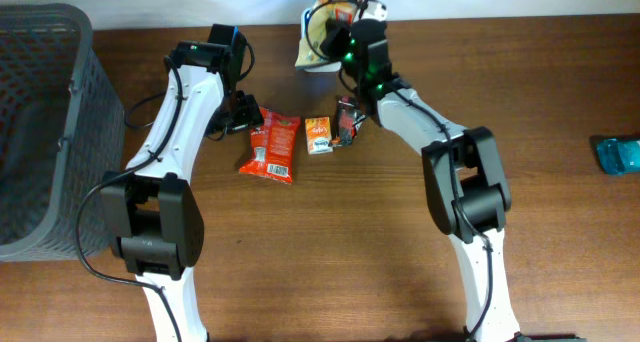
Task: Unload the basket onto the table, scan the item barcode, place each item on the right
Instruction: 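Hold the yellow snack bag in front of the white scanner, then carry the yellow snack bag to the right edge and release it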
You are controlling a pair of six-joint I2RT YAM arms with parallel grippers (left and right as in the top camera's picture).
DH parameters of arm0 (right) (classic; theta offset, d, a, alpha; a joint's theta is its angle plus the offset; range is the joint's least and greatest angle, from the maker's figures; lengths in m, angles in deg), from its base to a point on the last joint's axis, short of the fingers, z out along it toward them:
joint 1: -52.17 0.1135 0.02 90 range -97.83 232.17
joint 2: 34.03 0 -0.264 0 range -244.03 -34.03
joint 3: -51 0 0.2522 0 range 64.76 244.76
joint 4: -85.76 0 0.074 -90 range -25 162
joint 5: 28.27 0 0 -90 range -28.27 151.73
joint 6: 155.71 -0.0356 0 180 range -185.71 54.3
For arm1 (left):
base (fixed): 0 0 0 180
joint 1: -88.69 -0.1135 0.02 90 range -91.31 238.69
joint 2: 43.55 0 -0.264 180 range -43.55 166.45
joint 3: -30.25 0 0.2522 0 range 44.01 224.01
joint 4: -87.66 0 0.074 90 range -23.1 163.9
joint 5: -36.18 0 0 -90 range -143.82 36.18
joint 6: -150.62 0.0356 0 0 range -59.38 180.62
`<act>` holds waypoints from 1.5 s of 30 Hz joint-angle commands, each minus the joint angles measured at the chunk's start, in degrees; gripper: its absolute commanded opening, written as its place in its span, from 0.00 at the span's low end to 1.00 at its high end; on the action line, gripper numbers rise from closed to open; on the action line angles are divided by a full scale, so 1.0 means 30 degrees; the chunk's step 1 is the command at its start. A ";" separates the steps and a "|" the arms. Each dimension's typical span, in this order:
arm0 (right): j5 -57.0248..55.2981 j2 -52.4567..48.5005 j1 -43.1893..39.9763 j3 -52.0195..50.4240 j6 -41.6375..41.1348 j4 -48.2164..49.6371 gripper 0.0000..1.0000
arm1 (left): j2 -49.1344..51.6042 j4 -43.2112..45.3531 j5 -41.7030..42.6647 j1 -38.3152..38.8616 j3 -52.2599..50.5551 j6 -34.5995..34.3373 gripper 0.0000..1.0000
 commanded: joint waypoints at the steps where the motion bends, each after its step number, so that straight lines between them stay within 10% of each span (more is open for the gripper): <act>1: 0.0153 0.3293 -0.1756 0.0721 -0.0051 -0.1676 0.04 | -0.0328 -0.0029 -0.0262 -0.0015 -0.0073 -0.0175 0.99; 13: -0.3978 0.7839 -1.2968 0.0532 -0.0051 -2.2214 0.04 | -0.0328 -0.0022 -0.0255 -0.0029 -0.0073 -0.0175 0.99; 32: -0.6397 0.4670 -2.3285 0.0466 0.2178 -2.6578 0.05 | -0.0328 -0.0022 -0.0262 0.0007 -0.0073 -0.0175 0.99; 34: -0.6404 0.4408 -2.3584 0.0452 0.2186 -2.6491 0.19 | -0.0328 -0.0022 -0.0255 0.0007 -0.0073 -0.0175 0.99; 36: -0.6397 0.4393 -2.3722 0.0452 0.2229 -2.6272 0.72 | -0.0328 -0.0029 -0.0255 0.0007 -0.0073 -0.0175 0.99; 38: -0.6397 0.4401 -2.3737 0.0452 0.3344 -2.6170 0.93 | -0.0328 -0.0022 -0.0255 0.0007 -0.0073 -0.0175 0.99; 42: -0.5195 0.4728 -2.3693 0.0466 0.3716 -2.6308 1.00 | -0.0328 -0.0029 -0.0255 0.0007 -0.0073 -0.0175 0.99; 45: 0.2827 0.5297 -2.3460 0.0576 0.6994 -2.5842 0.99 | -0.0328 -0.0022 -0.0255 0.0007 -0.0073 -0.0175 0.99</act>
